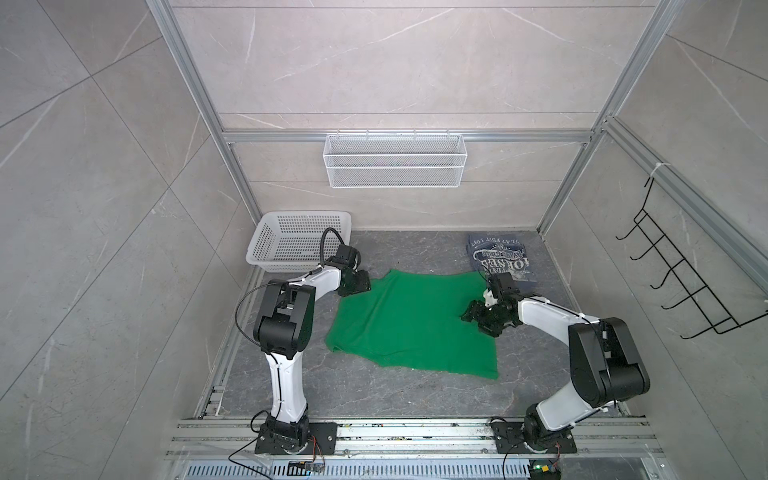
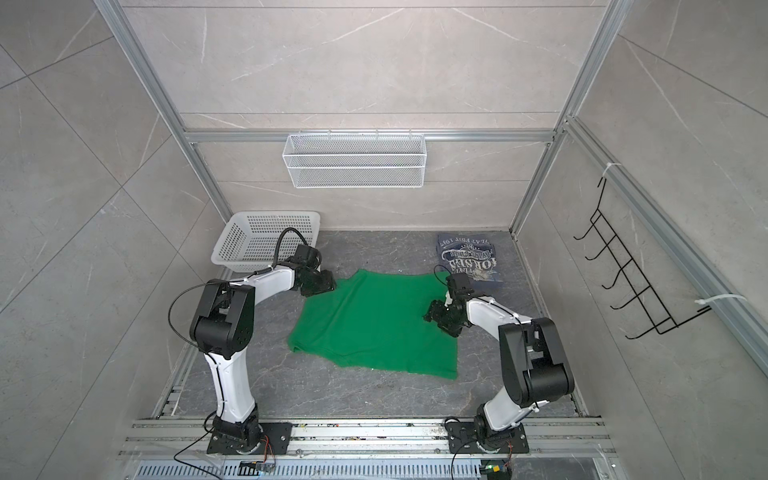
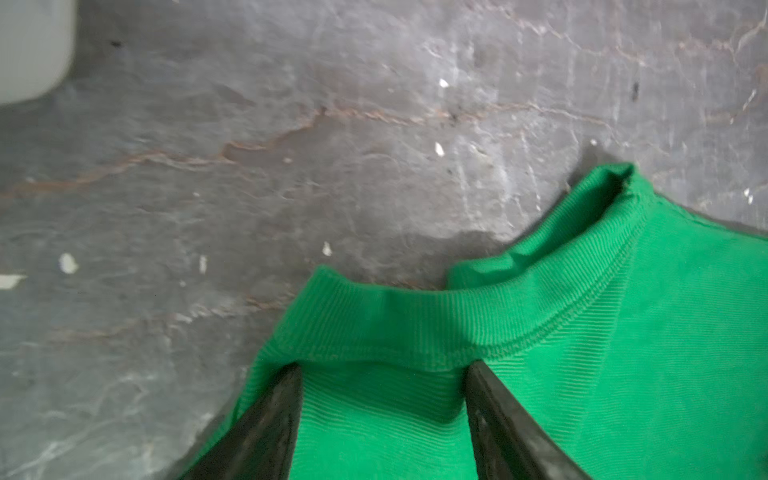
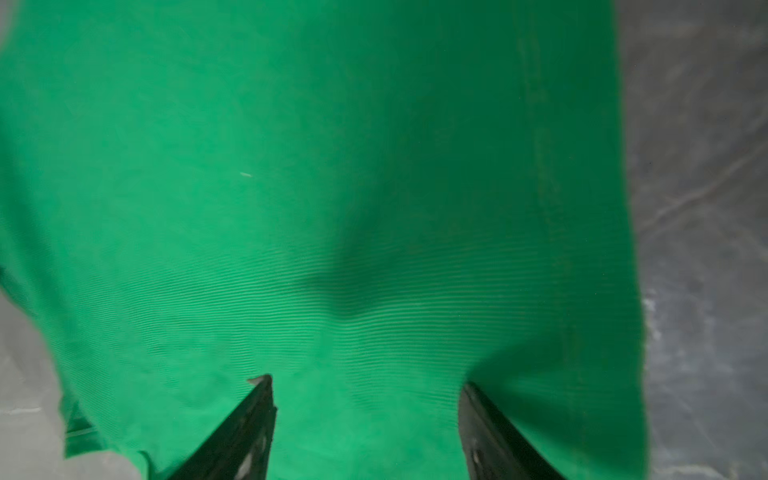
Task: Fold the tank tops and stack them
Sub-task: 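Release the shoulders and move both grippers to the near hem corners, then grasp the near hem corners of the green tank top with both grippers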
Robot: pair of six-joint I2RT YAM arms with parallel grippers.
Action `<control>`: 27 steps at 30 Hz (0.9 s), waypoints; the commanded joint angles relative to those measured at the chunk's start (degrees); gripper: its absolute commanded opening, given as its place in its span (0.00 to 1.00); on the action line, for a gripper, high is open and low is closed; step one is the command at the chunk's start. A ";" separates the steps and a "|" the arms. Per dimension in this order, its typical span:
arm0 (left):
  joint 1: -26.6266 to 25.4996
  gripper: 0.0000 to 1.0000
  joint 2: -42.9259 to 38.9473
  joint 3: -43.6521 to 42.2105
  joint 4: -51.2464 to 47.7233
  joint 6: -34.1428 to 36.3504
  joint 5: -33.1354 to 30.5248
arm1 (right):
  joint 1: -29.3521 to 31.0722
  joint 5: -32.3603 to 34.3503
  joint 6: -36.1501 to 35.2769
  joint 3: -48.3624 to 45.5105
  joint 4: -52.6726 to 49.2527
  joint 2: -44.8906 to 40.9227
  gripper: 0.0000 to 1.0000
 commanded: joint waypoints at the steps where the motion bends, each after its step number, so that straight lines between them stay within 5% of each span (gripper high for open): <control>1: 0.91 0.67 -1.28 -3.65 0.82 -1.51 -5.85 | -0.22 3.86 2.94 -2.20 -2.57 2.08 0.71; 6: 1.51 0.71 -5.10 -8.00 2.31 -2.30 -8.48 | -0.65 6.72 5.01 -4.26 -2.73 0.99 0.72; 11: 0.75 0.75 -7.89 -5.15 -0.84 -1.06 -3.88 | -0.66 8.25 2.88 -2.93 -5.01 -3.45 0.72; 17: -5.40 0.80 -15.26 -3.50 -8.20 -0.93 -4.49 | 1.95 7.85 -1.20 -0.59 -11.51 -11.87 0.73; 27: -11.17 0.80 -32.25 -24.09 -7.64 -7.69 -6.09 | 10.25 9.18 6.04 -10.03 -19.30 -25.25 0.73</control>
